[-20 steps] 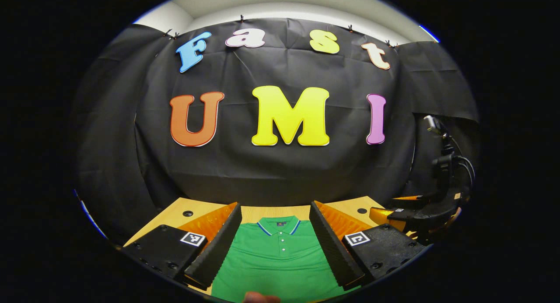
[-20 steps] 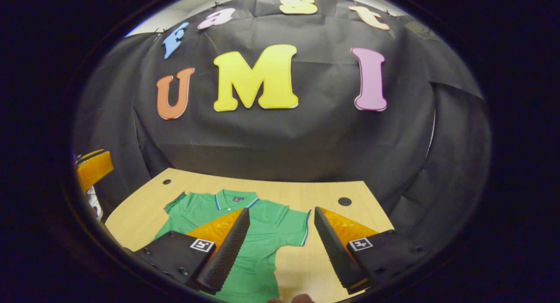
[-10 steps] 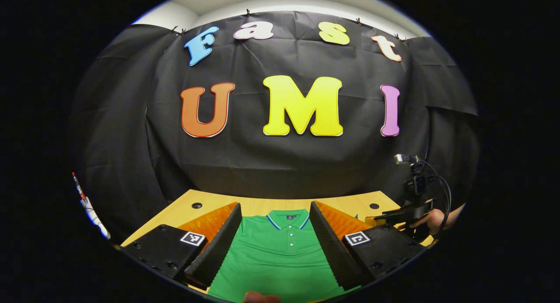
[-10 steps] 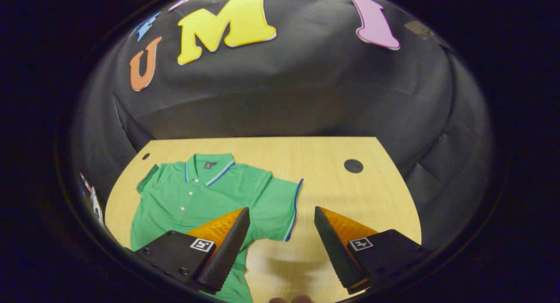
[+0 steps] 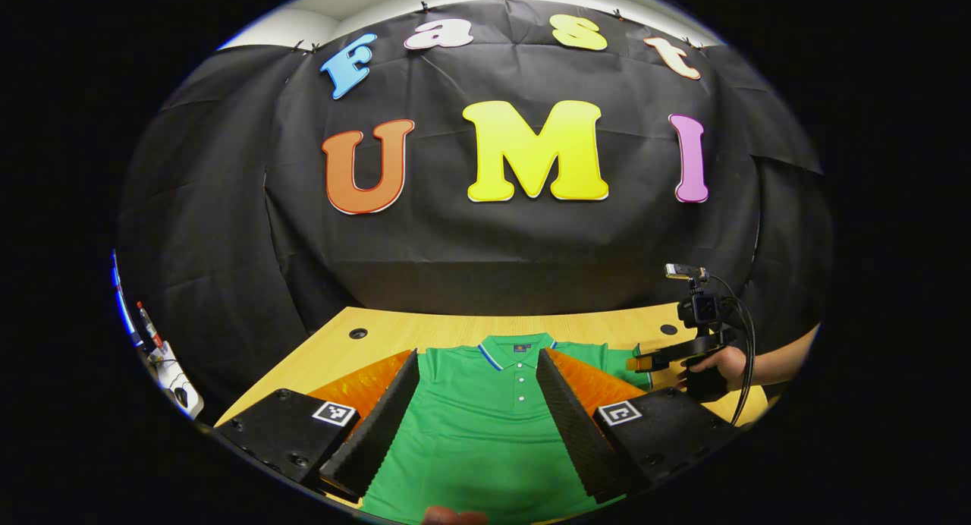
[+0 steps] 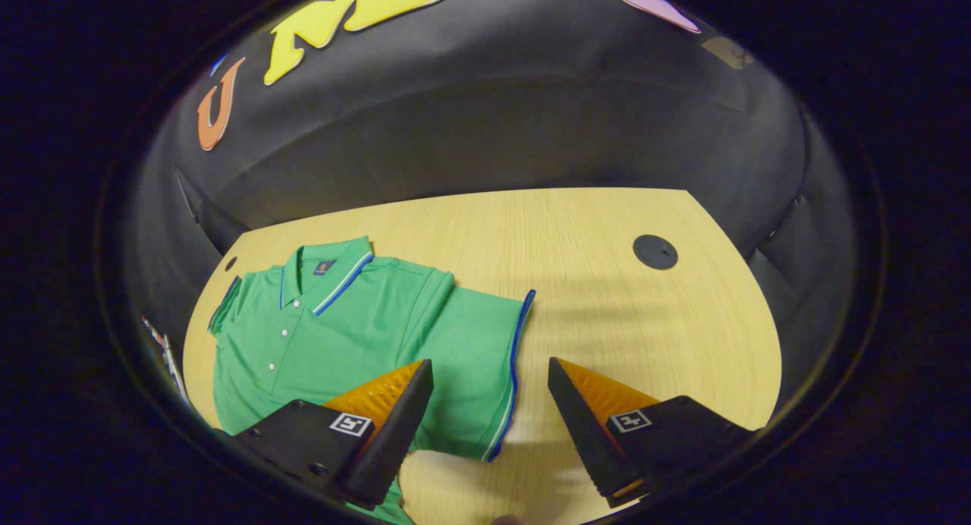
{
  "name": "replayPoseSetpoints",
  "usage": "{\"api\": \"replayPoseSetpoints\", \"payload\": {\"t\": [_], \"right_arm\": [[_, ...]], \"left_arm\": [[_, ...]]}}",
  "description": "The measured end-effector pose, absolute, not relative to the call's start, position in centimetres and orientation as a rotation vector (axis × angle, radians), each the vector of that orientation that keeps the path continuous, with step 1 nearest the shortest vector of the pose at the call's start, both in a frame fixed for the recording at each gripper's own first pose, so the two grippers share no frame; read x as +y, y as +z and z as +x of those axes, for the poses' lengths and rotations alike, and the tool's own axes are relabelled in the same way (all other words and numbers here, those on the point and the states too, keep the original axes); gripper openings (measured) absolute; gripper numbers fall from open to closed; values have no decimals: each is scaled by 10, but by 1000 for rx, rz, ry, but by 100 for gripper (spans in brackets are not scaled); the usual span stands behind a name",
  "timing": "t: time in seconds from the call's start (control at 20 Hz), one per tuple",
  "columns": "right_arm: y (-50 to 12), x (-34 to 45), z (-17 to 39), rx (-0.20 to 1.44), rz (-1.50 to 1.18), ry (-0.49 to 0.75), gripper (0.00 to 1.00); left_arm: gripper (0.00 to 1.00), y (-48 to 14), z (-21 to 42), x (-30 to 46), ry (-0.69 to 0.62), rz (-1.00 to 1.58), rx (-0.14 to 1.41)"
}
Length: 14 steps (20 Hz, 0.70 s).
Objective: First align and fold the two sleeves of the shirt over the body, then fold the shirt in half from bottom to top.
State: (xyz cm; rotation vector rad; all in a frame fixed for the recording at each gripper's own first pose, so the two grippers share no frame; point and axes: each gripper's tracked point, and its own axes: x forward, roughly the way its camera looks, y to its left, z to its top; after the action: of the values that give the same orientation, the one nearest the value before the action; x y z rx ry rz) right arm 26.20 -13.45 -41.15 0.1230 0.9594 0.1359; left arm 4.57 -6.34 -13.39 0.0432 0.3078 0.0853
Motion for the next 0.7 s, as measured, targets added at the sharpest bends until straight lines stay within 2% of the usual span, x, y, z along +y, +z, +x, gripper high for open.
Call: {"api": "replayPoseSetpoints", "payload": {"t": [0.1,0.15,0.4,0.45,0.55,0.6,0.7], "right_arm": [[-422,-133,263,986,152,130,97],[-425,-135,260,1003,160,127,92],[-432,-155,266,1007,86,52,27],[-430,-155,267,1009,82,49,8],[-431,-154,268,1018,81,49,9],[-424,-152,268,1020,91,49,2],[-423,-146,268,1041,159,53,2]], "left_arm": [[100,-137,45,-59,103,46,317],[99,-136,47,-58,110,45,321],[99,-139,45,-56,131,41,339],[100,-138,46,-56,131,42,339],[100,-137,46,-55,132,48,338],[100,-137,45,-54,135,50,338],[100,-136,42,-48,145,53,339]]}}
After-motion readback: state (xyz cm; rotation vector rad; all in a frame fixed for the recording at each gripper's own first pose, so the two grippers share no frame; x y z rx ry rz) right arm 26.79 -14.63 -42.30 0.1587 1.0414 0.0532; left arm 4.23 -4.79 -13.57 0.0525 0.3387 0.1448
